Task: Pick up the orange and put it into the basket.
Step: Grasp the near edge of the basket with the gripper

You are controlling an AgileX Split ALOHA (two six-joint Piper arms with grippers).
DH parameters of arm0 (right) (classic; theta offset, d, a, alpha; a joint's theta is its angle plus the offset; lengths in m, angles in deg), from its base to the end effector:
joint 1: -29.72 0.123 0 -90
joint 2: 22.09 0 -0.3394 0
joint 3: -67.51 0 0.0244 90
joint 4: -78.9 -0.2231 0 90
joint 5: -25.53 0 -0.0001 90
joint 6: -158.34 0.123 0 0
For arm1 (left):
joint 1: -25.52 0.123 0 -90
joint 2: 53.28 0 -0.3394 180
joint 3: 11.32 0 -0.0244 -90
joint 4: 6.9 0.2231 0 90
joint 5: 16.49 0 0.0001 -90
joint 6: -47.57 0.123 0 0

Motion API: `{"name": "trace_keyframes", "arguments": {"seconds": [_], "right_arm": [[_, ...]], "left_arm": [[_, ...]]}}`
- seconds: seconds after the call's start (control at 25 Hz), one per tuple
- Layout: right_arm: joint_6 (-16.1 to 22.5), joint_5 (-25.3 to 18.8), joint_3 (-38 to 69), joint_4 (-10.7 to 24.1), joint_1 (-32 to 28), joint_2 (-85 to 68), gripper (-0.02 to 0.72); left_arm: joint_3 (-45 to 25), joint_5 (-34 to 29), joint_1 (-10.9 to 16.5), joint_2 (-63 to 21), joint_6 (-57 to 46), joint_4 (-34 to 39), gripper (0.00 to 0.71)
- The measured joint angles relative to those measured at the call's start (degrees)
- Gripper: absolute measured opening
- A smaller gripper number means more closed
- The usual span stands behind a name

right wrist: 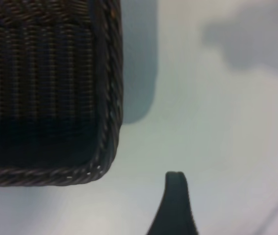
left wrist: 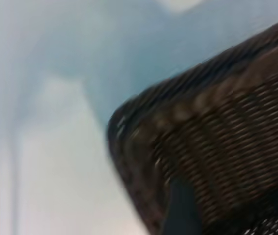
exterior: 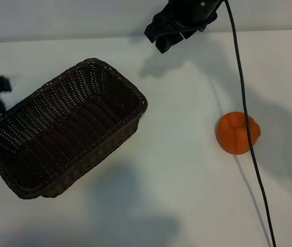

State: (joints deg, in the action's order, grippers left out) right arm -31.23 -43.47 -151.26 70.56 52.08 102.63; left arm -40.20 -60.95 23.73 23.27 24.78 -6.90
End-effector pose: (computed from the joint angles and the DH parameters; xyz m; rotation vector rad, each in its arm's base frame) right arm 0.4247 0.1927 0.3318 -0.7171 2.6151 0.2661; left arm 0.2041 -0.0064 0.3108 -0.4782 2.5802 -0.1502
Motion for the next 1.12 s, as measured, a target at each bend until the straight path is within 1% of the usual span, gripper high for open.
{"name": "trace_keyframes", "arguments": {"seconds": [0.12,0.32,0.52,0.68,0.76,0.96,1.08,1.12], "right_arm": [[0.0,0.1,0.0,1.3,0.0,0.0,0.560],[-0.1,0.2,0.0,2.1,0.0,0.0,0.560],[-0.1,0.2,0.0,2.2,0.0,0.0,0.560],[-0.2,0.3,0.0,2.2,0.0,0.0,0.560],[-0.2,0.4,0.0,2.2,0.0,0.0,0.560],[-0.3,0.4,0.0,2.2,0.0,0.0,0.560],[-0.3,0.4,0.0,2.2,0.0,0.0,0.560],[-0.3,0.4,0.0,2.2,0.0,0.0,0.560]], "left_arm": [[-5.3,0.2,0.0,-2.5,-3.7,0.0,0.588],[-13.1,2.2,0.0,-2.7,-7.8,0.0,0.588],[-18.6,8.3,0.0,-2.7,-11.0,0.0,0.588],[-20.8,14.9,0.0,-2.7,-13.9,1.6,0.588],[-21.1,16.7,0.0,-2.2,-15.8,3.1,0.588],[-21.2,19.4,0.0,3.4,-17.4,4.3,0.588],[-21.2,22.2,0.0,7.0,-17.4,3.4,0.586],[-21.2,23.1,0.0,8.0,-17.0,2.7,0.575]]}}
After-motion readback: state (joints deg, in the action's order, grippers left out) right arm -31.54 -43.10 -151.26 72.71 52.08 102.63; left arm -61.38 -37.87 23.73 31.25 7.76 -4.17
